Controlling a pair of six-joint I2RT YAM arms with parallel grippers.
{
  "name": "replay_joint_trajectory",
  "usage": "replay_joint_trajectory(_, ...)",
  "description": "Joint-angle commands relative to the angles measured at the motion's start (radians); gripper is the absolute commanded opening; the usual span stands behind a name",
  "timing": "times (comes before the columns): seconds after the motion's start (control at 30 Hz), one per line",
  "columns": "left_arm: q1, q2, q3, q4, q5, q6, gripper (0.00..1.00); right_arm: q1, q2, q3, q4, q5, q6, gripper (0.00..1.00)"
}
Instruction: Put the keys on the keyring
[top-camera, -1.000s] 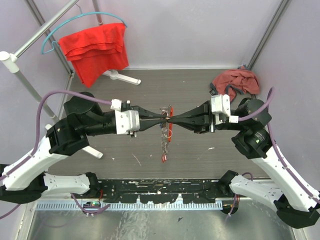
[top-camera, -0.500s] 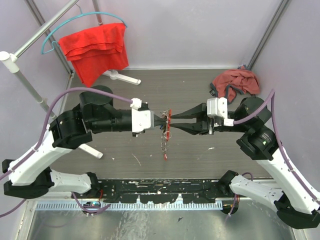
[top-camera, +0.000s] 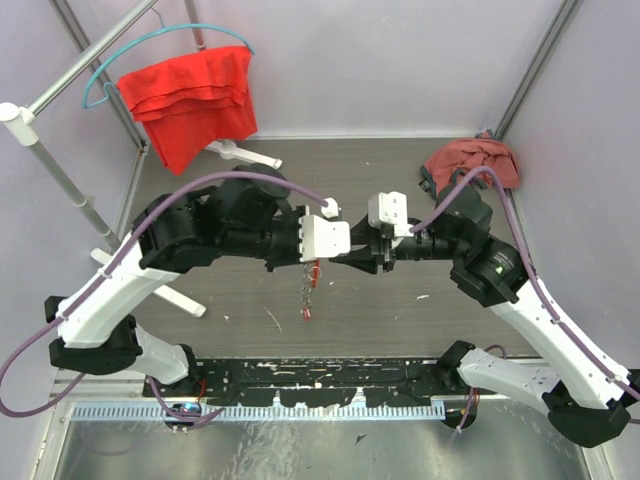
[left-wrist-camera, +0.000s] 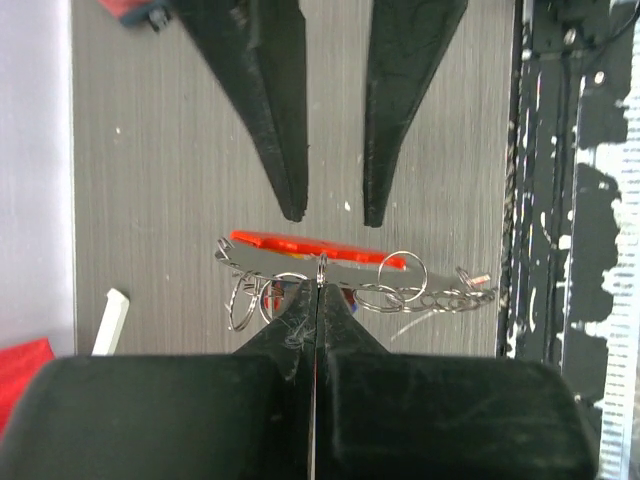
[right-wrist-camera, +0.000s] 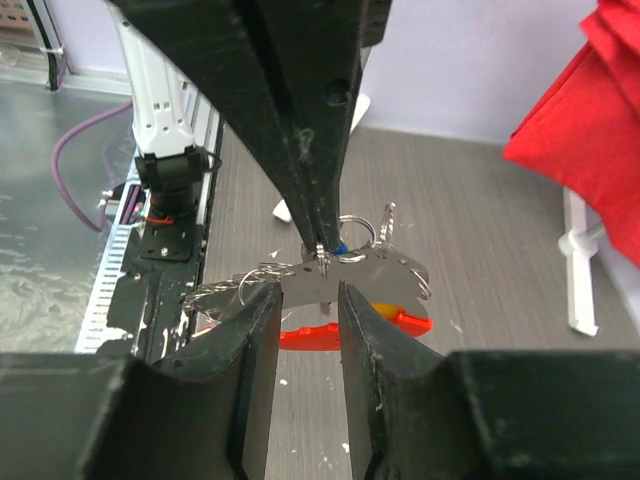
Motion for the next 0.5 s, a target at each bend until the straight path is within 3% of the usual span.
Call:
replay_joint_trajectory(0.0, -0.046, 0.02, 0.053, -0.107, -0.142, 0.021, 0.0, 0.003, -0.005, -0.036, 0.072, -0.012, 0.026, 0.35)
replay_joint_trajectory(0.47, -0.049, 0.031, 0.069, -0.094, -0.088, 0.033, 0.0, 0.002, -0.03, -0.19, 0.381, -0.024, 0.2, 0.37)
